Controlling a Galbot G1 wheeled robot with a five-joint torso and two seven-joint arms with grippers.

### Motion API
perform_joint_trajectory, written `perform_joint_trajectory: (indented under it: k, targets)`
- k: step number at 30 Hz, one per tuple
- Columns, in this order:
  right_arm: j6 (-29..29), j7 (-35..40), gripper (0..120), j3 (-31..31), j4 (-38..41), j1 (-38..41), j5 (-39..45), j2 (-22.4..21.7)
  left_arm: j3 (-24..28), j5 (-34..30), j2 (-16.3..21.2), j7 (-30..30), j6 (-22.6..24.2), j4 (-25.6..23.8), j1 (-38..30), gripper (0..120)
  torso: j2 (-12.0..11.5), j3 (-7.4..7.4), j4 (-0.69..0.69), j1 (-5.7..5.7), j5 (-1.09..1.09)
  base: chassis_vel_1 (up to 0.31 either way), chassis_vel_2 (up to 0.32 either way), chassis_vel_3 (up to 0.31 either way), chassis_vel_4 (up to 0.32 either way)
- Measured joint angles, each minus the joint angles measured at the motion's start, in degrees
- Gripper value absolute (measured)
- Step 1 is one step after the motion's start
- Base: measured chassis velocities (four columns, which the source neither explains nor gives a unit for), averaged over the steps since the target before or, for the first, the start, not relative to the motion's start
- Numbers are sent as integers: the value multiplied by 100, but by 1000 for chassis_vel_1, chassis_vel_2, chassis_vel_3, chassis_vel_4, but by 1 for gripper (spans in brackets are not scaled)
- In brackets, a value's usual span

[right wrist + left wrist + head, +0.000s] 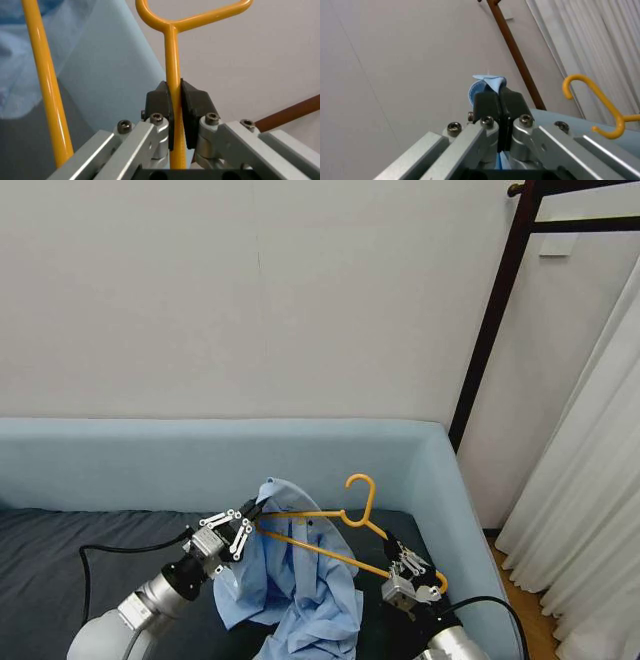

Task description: Pick up the clothes from the sofa and hang them on the clothes hanger.

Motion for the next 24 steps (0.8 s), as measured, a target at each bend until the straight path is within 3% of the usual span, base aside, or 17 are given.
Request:
perform_joint_trajectory:
  k: [11,15,24]
  targets:
    - [-168,-36,4,133,45,0,-60,-126,270,-13,45,172,-61,-152,126,0,0,0,0,0,0,0,0,0,0]
    - [-92,-1,4,13,14,143,27,-23,662,265,-109,257,-195,-114,265,0,0,0,0,0,0,0,0,0,0]
    - [140,60,4,-166,-57,273,166,144,995,557,-368,318,-410,222,321,0,-1,0,0,0,0,0,0,0,0]
